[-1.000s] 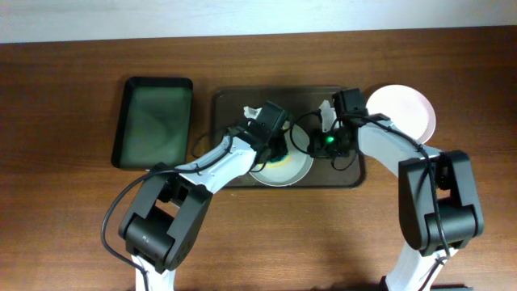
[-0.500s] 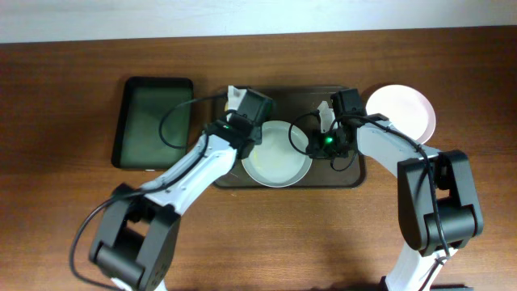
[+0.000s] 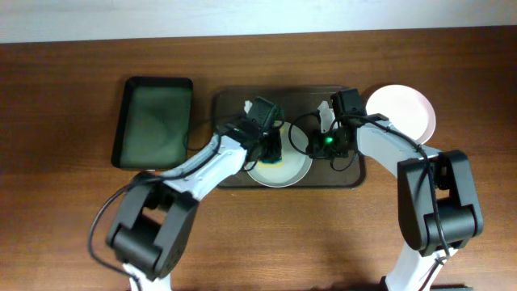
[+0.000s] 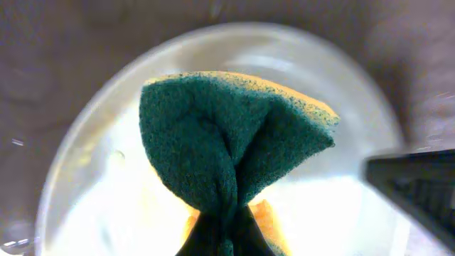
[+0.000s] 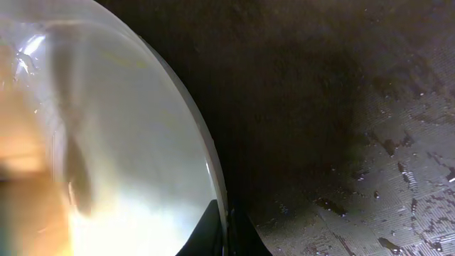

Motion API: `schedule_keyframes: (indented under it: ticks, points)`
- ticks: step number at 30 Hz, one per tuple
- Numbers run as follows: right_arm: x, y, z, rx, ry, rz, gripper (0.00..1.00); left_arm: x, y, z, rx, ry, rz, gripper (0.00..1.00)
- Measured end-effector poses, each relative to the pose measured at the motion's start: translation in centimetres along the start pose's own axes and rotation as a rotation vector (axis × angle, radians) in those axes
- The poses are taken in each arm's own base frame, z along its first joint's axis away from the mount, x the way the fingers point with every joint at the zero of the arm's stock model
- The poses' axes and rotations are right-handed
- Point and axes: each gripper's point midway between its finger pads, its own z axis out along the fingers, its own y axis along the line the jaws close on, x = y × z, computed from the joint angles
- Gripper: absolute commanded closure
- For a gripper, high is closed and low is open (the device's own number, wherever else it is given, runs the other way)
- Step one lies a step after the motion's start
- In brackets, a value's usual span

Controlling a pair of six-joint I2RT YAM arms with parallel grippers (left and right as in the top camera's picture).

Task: Clean dirty plates on tray and stack at the side
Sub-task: 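Scrub the last plate with the sponge while right gripper holds it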

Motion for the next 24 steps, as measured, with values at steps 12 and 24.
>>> schedule_keyframes:
  ticks: [12,24]
  points:
    - [0.0,0.0,0.0,0.000,0.000,0.000,0.96,0.8,1.0,1.4,-0.061,0.033,0.063,1.00]
    - [0.3,0.8,0.3,-0.018,0.011,0.002,0.96,-3.0,7.3,-1.7,-0.509,-0.182,0.173,1.00]
